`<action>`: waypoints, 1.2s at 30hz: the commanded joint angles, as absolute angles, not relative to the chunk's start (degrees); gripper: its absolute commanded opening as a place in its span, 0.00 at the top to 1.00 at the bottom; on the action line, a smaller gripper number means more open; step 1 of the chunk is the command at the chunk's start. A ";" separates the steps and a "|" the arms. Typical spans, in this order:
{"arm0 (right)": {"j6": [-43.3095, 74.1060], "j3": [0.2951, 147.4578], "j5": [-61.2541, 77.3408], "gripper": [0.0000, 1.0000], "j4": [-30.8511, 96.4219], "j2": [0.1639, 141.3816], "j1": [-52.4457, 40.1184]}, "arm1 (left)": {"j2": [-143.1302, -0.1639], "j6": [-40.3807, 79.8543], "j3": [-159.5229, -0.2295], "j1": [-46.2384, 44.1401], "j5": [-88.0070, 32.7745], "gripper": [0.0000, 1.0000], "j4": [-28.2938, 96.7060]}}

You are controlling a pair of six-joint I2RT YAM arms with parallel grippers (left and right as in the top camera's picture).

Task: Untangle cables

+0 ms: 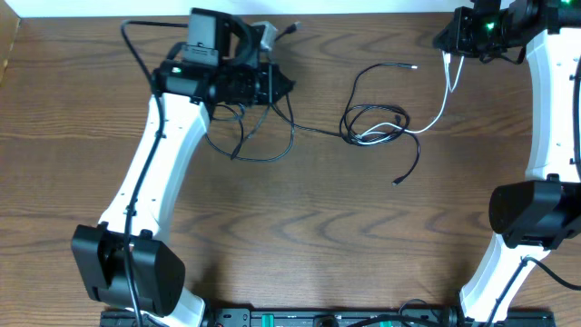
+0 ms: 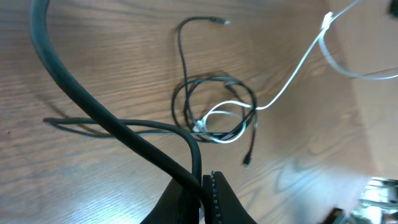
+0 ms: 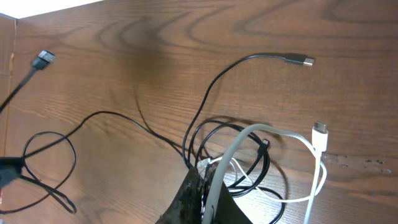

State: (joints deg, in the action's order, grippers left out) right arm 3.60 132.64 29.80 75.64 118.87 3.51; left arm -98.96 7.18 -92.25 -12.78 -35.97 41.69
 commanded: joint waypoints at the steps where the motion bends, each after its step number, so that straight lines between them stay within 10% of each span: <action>1: 2.66 132.88 30.11 0.99 75.75 118.43 3.53 | -98.96 6.22 -92.05 -13.50 -26.79 0.91 42.24; 8: 2.66 132.88 30.11 0.99 76.05 118.43 3.33 | -98.98 6.15 -92.05 -13.65 -19.05 0.27 44.21; 36: 2.57 132.84 29.28 0.99 77.03 118.43 3.31 | -108.97 -8.27 -92.05 -32.67 -28.08 0.36 41.89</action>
